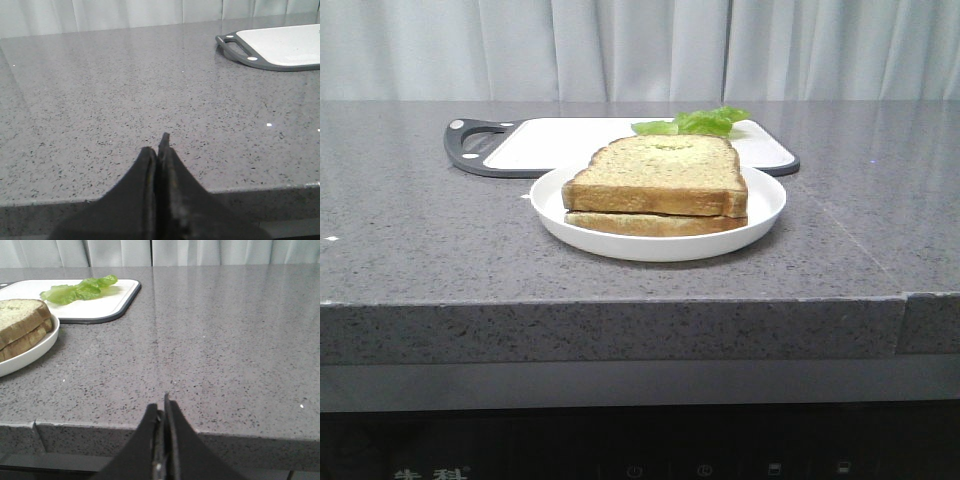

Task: Left arm grabs bread, right arm adds lettuce

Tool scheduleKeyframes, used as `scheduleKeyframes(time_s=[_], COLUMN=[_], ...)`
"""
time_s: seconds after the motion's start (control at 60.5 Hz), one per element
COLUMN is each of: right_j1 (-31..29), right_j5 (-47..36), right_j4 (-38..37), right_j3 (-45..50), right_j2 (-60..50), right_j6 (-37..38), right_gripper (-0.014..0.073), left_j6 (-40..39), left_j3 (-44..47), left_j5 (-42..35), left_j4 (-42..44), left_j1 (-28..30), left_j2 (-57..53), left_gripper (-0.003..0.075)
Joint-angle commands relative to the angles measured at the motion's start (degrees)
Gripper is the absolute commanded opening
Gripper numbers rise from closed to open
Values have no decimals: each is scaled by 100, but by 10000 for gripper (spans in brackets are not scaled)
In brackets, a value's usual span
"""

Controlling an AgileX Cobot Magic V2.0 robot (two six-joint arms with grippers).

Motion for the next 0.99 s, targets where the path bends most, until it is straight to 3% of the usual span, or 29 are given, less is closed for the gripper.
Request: scheduleKeyframes(time_s=[0.0, 0.397, 0.761, 0.91, 0.976], right_j1=[-37, -37, -37, -37, -37], right_j5=[-447, -452, -888, -850, -437], right_j4=[-77, -77, -77, -77, -77], right_j3=[-7, -13, -13, -365, -763], right_j2=[-124, -124, -124, -124, -69], right_j6=[-33, -33, -33, -33, -33], right_gripper=[-61, -61, -61, -61, -61], left_j6=[-54, -54, -54, -54, -54], left_j3=[26, 26, 14, -455, -966], left_j5=[-468, -507, -1223, -1279, -750], left_j4=[-46, -46, -46, -20, 30], left_j1=[10, 10, 10, 10, 10], left_j2=[-112, -112, -112, -33, 196], left_gripper=[-20, -20, -21, -21, -21])
